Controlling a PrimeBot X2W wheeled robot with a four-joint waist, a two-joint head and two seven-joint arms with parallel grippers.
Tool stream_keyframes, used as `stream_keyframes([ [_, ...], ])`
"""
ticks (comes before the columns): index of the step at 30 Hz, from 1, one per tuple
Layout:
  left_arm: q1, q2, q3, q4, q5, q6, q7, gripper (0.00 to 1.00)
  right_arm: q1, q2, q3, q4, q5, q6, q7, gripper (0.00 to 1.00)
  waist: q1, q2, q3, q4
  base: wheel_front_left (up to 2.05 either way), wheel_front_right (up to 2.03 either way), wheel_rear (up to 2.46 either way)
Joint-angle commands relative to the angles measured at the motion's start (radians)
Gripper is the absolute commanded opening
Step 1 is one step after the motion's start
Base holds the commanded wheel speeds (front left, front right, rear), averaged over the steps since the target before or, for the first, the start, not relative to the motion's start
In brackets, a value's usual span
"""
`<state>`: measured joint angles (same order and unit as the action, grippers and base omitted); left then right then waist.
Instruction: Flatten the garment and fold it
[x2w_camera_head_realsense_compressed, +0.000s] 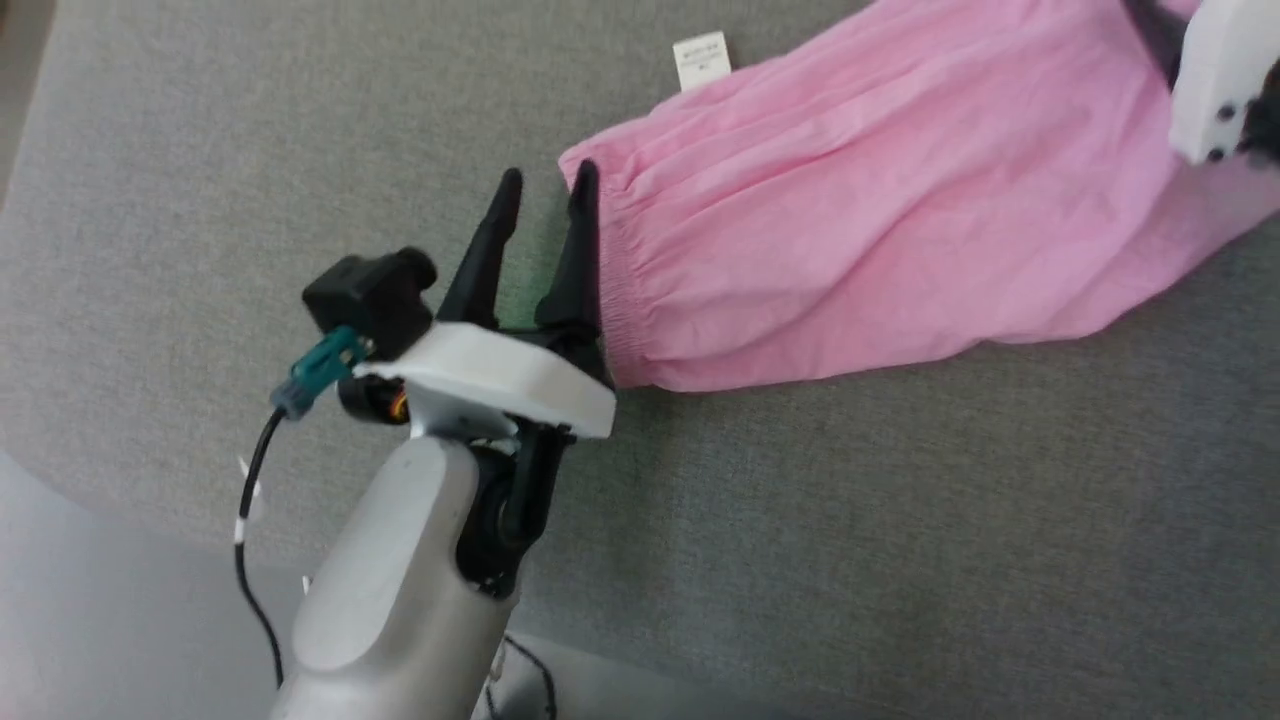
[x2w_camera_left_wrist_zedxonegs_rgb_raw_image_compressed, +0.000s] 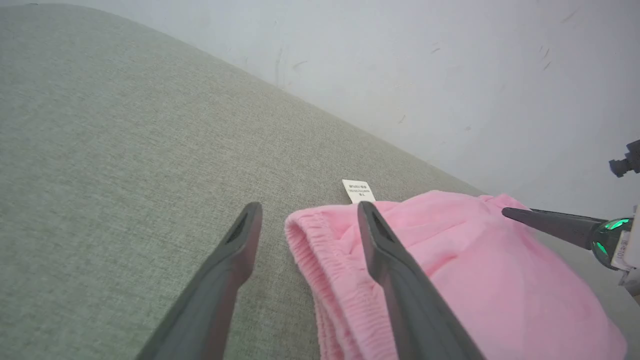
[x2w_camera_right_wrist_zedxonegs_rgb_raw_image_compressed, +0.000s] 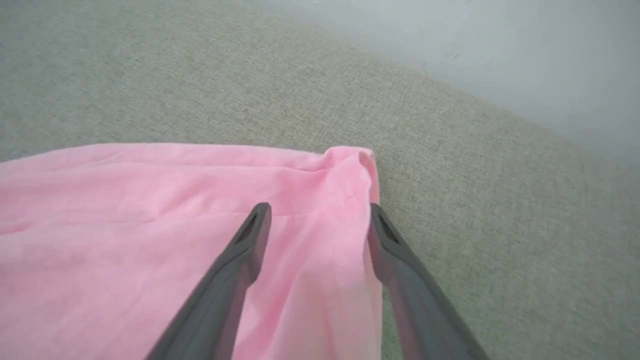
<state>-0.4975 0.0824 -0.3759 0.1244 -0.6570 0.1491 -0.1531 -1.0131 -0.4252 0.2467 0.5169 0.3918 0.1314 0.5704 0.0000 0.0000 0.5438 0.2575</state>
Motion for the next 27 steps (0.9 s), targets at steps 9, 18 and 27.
stream_keyframes([
  [9,0.156,0.065,-0.006,-0.046,0.056,0.013,-0.061,1.00,0.338,0.039,-0.100,-0.212,0.022,-0.001,-0.242,1.00,0.0000,0.0000,-0.239,-0.095,0.00,0.00,0.00],
  [18,0.233,0.068,-0.019,-0.025,0.085,0.016,-0.090,1.00,0.609,0.176,-0.254,-0.356,-0.065,-0.001,-0.428,1.00,0.0000,0.0000,-0.302,-0.131,0.00,0.00,0.00],
  [27,0.233,0.047,-0.055,0.099,0.095,0.037,-0.062,1.00,0.737,0.309,-0.332,-0.429,-0.126,-0.001,-0.511,1.00,0.0000,0.0000,-0.304,-0.147,0.00,0.00,0.00],
])
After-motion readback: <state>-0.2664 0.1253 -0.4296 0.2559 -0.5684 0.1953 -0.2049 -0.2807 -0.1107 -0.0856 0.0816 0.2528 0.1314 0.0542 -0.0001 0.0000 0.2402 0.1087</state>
